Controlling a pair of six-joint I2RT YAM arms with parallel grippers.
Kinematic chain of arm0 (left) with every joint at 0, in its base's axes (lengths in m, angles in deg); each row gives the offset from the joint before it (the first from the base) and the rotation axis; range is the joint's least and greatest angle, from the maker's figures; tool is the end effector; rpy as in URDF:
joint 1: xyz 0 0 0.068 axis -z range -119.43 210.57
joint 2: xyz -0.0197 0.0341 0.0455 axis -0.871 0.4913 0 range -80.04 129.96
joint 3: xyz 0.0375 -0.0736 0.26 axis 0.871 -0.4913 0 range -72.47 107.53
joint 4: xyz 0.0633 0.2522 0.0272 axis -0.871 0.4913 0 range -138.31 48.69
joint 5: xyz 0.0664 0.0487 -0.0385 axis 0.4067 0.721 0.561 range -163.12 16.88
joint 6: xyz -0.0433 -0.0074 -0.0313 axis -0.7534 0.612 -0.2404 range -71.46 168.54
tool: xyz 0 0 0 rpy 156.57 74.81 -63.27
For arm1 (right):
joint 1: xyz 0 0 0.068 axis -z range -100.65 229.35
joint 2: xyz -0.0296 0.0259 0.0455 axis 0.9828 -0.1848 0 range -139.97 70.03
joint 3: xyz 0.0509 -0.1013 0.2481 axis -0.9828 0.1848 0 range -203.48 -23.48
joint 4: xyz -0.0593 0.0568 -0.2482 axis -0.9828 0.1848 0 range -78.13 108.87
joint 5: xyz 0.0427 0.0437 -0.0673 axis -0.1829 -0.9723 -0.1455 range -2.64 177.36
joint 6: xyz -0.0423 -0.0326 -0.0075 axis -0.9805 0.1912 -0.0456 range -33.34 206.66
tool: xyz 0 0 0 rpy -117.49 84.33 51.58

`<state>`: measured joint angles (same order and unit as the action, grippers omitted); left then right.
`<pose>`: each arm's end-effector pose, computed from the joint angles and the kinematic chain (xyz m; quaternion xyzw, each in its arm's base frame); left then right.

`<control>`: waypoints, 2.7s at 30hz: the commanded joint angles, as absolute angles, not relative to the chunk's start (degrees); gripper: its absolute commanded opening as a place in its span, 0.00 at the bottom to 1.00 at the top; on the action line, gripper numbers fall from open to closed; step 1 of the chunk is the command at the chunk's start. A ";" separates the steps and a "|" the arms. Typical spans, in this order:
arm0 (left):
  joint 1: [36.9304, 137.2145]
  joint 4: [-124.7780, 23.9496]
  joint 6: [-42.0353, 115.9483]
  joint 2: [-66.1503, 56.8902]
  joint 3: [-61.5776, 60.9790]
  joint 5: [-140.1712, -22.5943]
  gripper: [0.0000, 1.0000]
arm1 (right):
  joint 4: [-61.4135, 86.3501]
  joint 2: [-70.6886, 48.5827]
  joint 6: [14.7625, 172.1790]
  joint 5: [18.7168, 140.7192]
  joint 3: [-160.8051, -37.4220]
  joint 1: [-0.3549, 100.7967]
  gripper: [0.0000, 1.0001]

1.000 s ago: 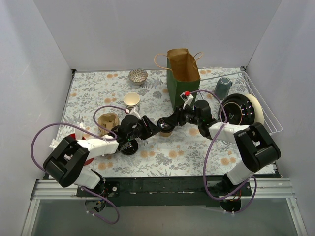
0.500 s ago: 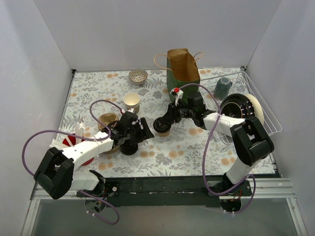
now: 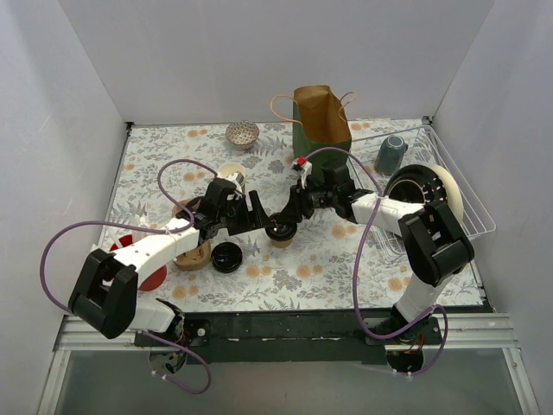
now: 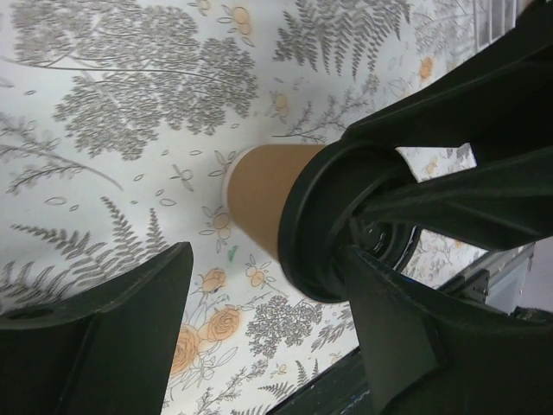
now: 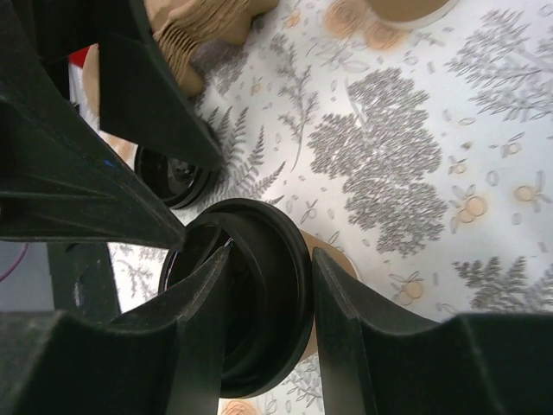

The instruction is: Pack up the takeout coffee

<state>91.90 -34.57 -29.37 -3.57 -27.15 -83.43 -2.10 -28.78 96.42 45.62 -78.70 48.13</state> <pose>0.2326 -0.1491 0.2179 -0.3320 0.8585 -0.3595 0.1536 0.3012 0.2103 0.1992 -0.3263 0.7602 0.4529 0.3324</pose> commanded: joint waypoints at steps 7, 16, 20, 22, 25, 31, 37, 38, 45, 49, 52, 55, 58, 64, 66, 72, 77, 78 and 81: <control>92.04 -40.75 -25.03 0.12 -25.36 -91.14 0.71 | 10.12 -32.01 93.51 48.07 -76.04 46.39 0.56; 92.04 -40.05 -24.15 1.44 -26.15 -87.54 0.65 | 11.17 -25.69 98.25 54.91 -77.44 46.56 0.63; 92.04 -40.14 -23.89 2.49 -26.06 -87.53 0.63 | 11.79 -23.41 99.66 58.26 -78.15 46.65 0.65; 92.12 -40.14 -23.71 3.02 -25.97 -87.54 0.61 | 11.79 -22.87 100.54 59.14 -78.50 46.83 0.66; 92.04 -40.22 -23.89 3.20 -26.50 -87.62 0.59 | 11.79 -21.82 101.68 60.89 -78.85 47.00 0.67; 92.04 -40.66 -24.41 2.93 -27.91 -87.62 0.59 | 13.54 -18.57 104.75 64.50 -79.20 47.44 0.68; 92.04 -41.28 -25.90 2.49 -29.05 -87.45 0.57 | 13.28 -12.60 108.10 67.76 -77.71 47.71 0.68; 92.04 -41.19 -25.99 2.49 -29.22 -87.01 0.57 | 13.19 -10.85 109.15 68.19 -77.10 47.62 0.67; 92.04 -41.37 -26.87 2.32 -29.58 -87.62 0.52 | 7.48 -2.31 115.39 66.54 -65.15 47.71 0.60; 92.04 -41.81 -27.31 2.23 -29.93 -87.71 0.48 | 4.86 -1.60 118.73 64.51 -61.02 47.71 0.59; 92.12 -42.24 -27.66 2.67 -30.46 -88.06 0.46 | 1.34 -1.87 120.75 63.45 -59.17 47.71 0.57; 92.04 -42.77 -28.19 2.93 -31.07 -88.50 0.44 | 0.01 -2.92 121.72 63.01 -58.99 47.71 0.57; 92.04 -43.12 -28.28 3.11 -31.42 -88.77 0.44 | -2.10 -4.23 122.77 61.78 -58.81 47.71 0.56; 92.04 -43.12 -28.37 3.37 -31.60 -88.77 0.43 | -4.12 -6.96 123.83 61.35 -58.46 47.71 0.54; 92.04 -43.30 -28.46 3.37 -31.69 -88.77 0.43 | -4.65 -7.49 124.27 61.43 -58.29 47.79 0.51; 92.04 -44.17 -28.89 3.81 -32.04 -89.20 0.42 | -5.35 -9.59 124.54 62.04 -58.20 47.62 0.42; 92.04 -45.32 -29.69 5.04 -33.26 -90.26 0.36 | -6.41 -11.18 124.89 64.15 -55.74 47.53 0.38; 92.04 -45.58 -29.77 5.30 -33.44 -90.26 0.36 | -6.41 -11.79 124.71 64.59 -55.13 47.53 0.36; 92.04 -45.76 -30.04 6.18 -34.06 -90.44 0.34 | -6.32 -13.02 124.80 66.17 -53.10 47.53 0.33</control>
